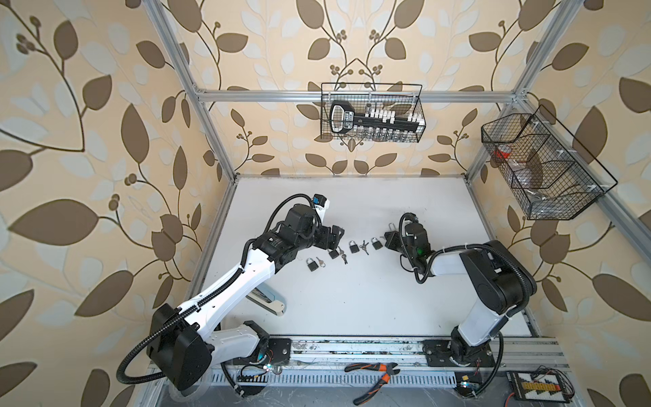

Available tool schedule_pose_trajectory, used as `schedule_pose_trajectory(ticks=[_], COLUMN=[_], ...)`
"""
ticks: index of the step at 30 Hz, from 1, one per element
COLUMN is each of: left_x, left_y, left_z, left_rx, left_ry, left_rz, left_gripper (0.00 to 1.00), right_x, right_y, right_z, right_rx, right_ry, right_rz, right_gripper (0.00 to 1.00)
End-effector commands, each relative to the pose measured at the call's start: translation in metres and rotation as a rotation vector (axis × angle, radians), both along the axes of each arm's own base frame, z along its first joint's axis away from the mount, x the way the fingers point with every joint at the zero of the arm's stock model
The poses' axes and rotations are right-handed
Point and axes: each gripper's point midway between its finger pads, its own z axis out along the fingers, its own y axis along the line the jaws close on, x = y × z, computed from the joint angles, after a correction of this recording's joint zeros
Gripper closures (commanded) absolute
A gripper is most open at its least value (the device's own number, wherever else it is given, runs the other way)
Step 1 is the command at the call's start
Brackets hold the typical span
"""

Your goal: Lock with the key

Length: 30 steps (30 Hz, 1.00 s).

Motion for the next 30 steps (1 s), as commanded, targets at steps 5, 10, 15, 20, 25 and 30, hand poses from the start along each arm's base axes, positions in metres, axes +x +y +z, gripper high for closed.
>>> schedule_pose_trajectory(ticks=[5,10,15,20,25,30], left_x=[-0.006,-0.008,-0.017,-0.025,-0.024,-0.017], left_y=[0.020,0.046,0.087,0.135,0.168,0.186], left_z=[0.012,0.018,0.031,0.032,0.018,-0.019], left_rx=[0.018,0.039,0.011,0.083,0.244,0.347], left_ry=[-0.036,-0.086,-0.234,-0.432,-0.547,-0.555], left_rz=[0.077,0.197,0.370,0.539,0.656,0.687], left_gripper=[0.06,0.01,0.01,0.01,0.01,0.01], right_x=[0.012,0.009,-0.012,-0.032,-0.038,-0.048], right_y=[0.004,0.002,-0.013,-0.062,-0.122,-0.174], right_z=[0.002,0.034,0.084,0.123,0.144,0.139], right_rx=[-0.024,-0.030,-0.048,-0.157,-0.277,-0.504], right_ry=[0.002,-0.048,-0.169,-0.295,-0.361,-0.358], right_rz=[-0.002,0.004,-0.010,-0.180,-0.342,-0.449], right_gripper=[0.79,0.73,0.53,0.18,0.01,0.00])
